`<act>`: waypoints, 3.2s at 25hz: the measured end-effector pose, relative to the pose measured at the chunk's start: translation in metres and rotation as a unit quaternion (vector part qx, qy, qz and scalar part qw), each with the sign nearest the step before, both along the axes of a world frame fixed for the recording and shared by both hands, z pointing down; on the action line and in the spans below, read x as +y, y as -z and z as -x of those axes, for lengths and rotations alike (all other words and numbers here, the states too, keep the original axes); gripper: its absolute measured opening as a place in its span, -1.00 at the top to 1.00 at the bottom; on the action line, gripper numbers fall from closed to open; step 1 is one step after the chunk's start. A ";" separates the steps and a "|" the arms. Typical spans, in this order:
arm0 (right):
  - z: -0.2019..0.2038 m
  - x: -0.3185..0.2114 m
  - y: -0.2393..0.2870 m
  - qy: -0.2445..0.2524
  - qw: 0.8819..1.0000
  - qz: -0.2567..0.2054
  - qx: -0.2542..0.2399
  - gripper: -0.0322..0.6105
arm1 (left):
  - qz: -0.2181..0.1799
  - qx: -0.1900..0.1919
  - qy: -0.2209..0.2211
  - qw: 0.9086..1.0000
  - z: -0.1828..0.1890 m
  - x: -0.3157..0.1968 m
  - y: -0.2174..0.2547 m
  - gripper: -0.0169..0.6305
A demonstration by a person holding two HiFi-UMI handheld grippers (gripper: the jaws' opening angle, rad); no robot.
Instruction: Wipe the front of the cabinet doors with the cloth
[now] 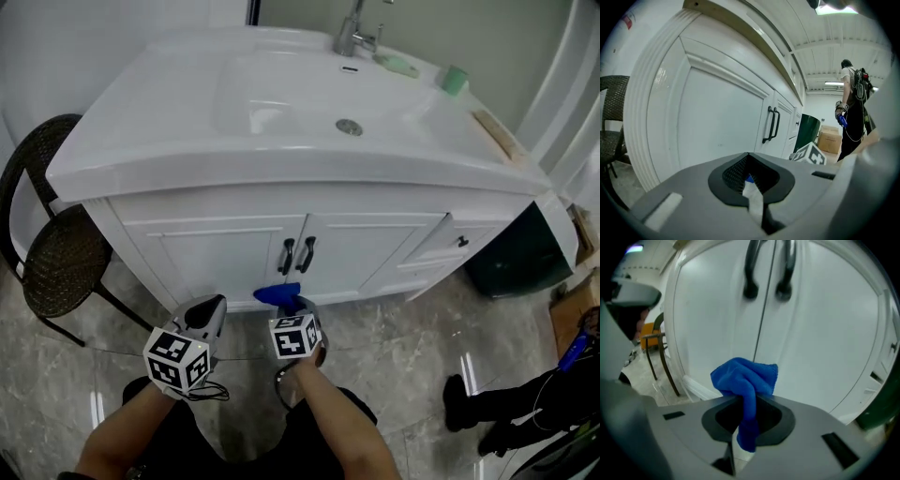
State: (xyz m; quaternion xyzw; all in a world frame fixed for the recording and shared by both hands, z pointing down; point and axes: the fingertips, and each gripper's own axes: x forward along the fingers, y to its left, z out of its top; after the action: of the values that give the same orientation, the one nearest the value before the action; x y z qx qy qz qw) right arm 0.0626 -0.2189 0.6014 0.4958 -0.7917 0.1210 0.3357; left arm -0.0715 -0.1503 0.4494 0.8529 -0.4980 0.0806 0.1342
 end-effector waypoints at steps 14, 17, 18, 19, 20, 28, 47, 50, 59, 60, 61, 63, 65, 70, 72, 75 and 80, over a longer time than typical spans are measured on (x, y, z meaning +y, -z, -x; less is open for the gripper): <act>-0.021 0.048 0.276 0.095 0.923 -0.326 -0.181 0.75 | -0.133 0.021 0.018 0.991 -0.055 -0.008 0.091 0.94; -0.032 0.030 0.307 0.080 0.906 -0.370 -0.187 0.75 | -0.158 0.020 0.017 0.987 -0.072 -0.003 0.103 0.95; -0.032 0.025 0.312 0.082 0.901 -0.381 -0.191 0.75 | -0.158 0.022 0.017 0.987 -0.077 -0.003 0.103 0.95; -0.032 0.021 0.313 0.086 0.898 -0.384 -0.194 0.75 | -0.155 0.024 0.017 0.987 -0.082 -0.003 0.101 0.95; -0.032 0.017 0.312 0.092 0.899 -0.381 -0.195 0.75 | -0.152 0.025 0.015 0.988 -0.088 -0.003 0.099 0.95; -0.125 -0.027 0.298 0.017 0.913 -0.350 -0.207 0.75 | -0.164 -0.024 -0.002 0.986 -0.123 -0.002 0.096 0.95; -0.210 -0.021 0.282 -0.063 0.912 -0.343 -0.216 0.75 | -0.137 0.001 0.003 0.991 -0.147 -0.011 0.072 0.94; -0.151 -0.008 0.277 -0.017 0.914 -0.342 -0.217 0.75 | -0.126 0.011 0.025 0.992 -0.129 -0.013 0.070 0.95; -0.047 -0.003 0.231 0.054 0.936 -0.285 -0.199 0.75 | -0.119 0.024 0.037 0.992 -0.114 -0.007 0.072 0.94; -0.045 -0.005 0.230 0.053 0.936 -0.286 -0.195 0.75 | -0.120 0.023 0.036 0.992 -0.113 -0.006 0.071 0.94; -0.045 -0.006 0.229 0.052 0.937 -0.288 -0.192 0.75 | -0.121 0.022 0.035 0.992 -0.113 -0.006 0.071 0.95; -0.046 -0.009 0.230 0.053 0.937 -0.290 -0.189 0.75 | -0.119 0.022 0.033 0.992 -0.112 -0.006 0.071 0.94; -0.051 -0.012 0.231 0.051 0.936 -0.290 -0.191 0.75 | -0.112 0.022 0.033 0.993 -0.113 -0.007 0.070 0.94; -0.085 -0.023 0.232 0.030 0.937 -0.292 -0.187 0.75 | -0.109 0.024 0.030 0.993 -0.123 -0.013 0.072 0.95; -0.110 -0.030 0.232 0.020 0.940 -0.296 -0.167 0.75 | -0.110 0.023 0.026 0.993 -0.129 -0.013 0.071 0.94; -0.147 -0.041 0.230 0.019 0.946 -0.304 -0.114 0.75 | -0.107 0.025 0.024 0.994 -0.134 -0.011 0.068 0.95; -0.198 -0.051 0.221 -0.015 0.950 -0.302 -0.080 0.75 | -0.100 0.026 0.025 0.994 -0.135 -0.008 0.063 0.95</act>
State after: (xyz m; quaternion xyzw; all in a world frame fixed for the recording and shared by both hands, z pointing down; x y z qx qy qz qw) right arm 0.2605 -0.2703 0.3801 0.5749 -0.8078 -0.0795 0.1033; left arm 0.0639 -0.1585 0.3869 0.8511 -0.5212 0.0043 0.0629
